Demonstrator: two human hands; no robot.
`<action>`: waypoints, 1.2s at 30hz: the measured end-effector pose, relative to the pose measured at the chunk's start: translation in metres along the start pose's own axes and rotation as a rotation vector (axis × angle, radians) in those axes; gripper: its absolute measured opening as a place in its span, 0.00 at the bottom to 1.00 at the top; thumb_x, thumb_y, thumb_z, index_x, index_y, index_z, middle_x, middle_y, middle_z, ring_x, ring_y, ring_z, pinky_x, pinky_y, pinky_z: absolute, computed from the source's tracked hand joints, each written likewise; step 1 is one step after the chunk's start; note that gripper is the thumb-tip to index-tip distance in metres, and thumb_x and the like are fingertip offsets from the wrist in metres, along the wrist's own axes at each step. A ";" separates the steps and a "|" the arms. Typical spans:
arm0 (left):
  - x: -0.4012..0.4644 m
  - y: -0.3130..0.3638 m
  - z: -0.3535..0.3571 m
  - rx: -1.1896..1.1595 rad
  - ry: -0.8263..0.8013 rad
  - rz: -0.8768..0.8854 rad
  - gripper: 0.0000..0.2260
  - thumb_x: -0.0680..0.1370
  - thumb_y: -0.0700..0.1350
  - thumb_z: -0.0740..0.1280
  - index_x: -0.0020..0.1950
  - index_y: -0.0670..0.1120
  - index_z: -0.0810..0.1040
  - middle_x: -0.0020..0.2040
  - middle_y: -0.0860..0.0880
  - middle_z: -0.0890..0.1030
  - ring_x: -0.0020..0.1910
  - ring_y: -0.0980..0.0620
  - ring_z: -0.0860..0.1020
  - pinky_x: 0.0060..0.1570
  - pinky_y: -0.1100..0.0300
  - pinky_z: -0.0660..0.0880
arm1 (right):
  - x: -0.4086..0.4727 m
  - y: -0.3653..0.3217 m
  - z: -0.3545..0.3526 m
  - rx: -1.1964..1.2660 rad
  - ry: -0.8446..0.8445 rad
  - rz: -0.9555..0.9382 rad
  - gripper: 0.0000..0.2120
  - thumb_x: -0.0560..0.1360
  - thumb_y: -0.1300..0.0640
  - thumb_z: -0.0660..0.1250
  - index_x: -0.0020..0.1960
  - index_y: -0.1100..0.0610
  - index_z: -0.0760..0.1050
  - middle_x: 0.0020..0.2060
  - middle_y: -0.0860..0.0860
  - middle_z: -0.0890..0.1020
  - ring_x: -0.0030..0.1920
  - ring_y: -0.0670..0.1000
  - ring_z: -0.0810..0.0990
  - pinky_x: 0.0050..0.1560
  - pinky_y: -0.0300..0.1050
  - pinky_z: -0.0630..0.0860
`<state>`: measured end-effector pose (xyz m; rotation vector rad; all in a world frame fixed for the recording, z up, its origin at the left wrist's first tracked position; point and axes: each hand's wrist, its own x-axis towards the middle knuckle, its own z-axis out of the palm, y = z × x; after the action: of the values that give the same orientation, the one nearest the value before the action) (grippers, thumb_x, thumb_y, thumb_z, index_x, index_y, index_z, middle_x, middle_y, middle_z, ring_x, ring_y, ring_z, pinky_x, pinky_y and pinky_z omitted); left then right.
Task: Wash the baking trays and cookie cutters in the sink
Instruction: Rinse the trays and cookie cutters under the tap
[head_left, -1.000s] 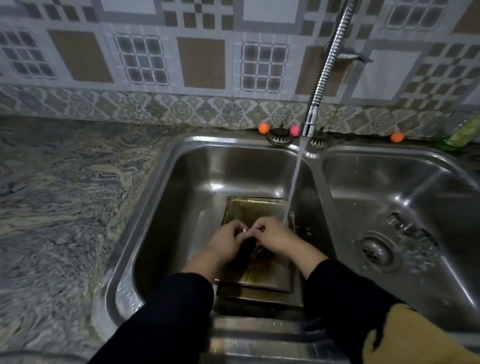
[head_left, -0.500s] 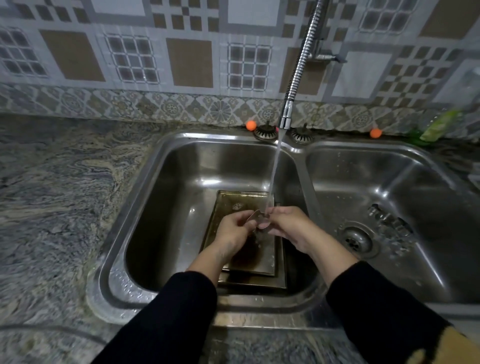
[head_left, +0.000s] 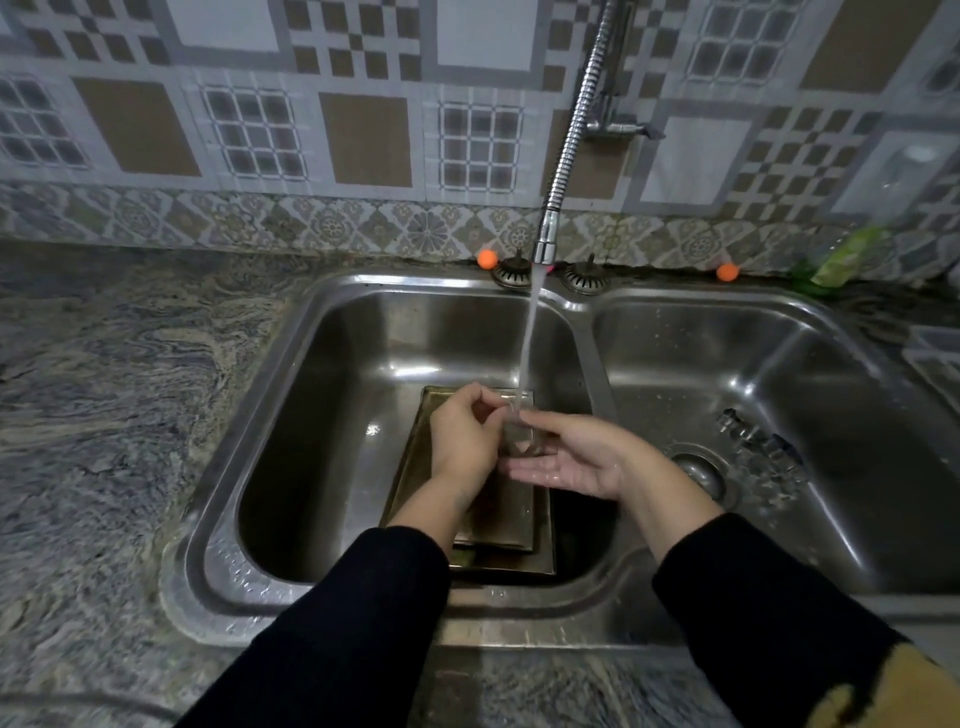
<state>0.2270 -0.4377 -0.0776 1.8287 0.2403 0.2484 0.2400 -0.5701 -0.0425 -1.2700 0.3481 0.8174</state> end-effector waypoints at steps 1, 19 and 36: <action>0.000 0.003 0.004 -0.011 -0.026 0.024 0.11 0.74 0.35 0.69 0.37 0.50 0.76 0.37 0.51 0.81 0.38 0.56 0.79 0.39 0.67 0.75 | -0.003 -0.003 -0.005 0.066 -0.023 -0.008 0.09 0.77 0.60 0.64 0.56 0.61 0.76 0.46 0.59 0.80 0.43 0.56 0.82 0.44 0.48 0.82; -0.014 0.026 0.140 1.089 -0.497 0.200 0.32 0.81 0.60 0.45 0.78 0.44 0.41 0.78 0.48 0.34 0.76 0.51 0.33 0.75 0.43 0.40 | -0.011 -0.010 -0.281 -1.031 0.890 -0.009 0.12 0.71 0.51 0.68 0.52 0.56 0.79 0.52 0.55 0.81 0.49 0.55 0.80 0.46 0.42 0.75; -0.012 0.022 0.144 1.122 -0.422 0.237 0.30 0.81 0.58 0.46 0.79 0.45 0.42 0.78 0.49 0.34 0.76 0.53 0.34 0.76 0.50 0.39 | -0.005 -0.015 -0.298 -1.106 0.999 0.035 0.26 0.72 0.52 0.69 0.68 0.52 0.69 0.65 0.56 0.65 0.64 0.59 0.62 0.61 0.53 0.66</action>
<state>0.2583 -0.5792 -0.0951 2.9641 -0.1943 -0.1687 0.3065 -0.8516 -0.1163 -2.7042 0.7539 0.2888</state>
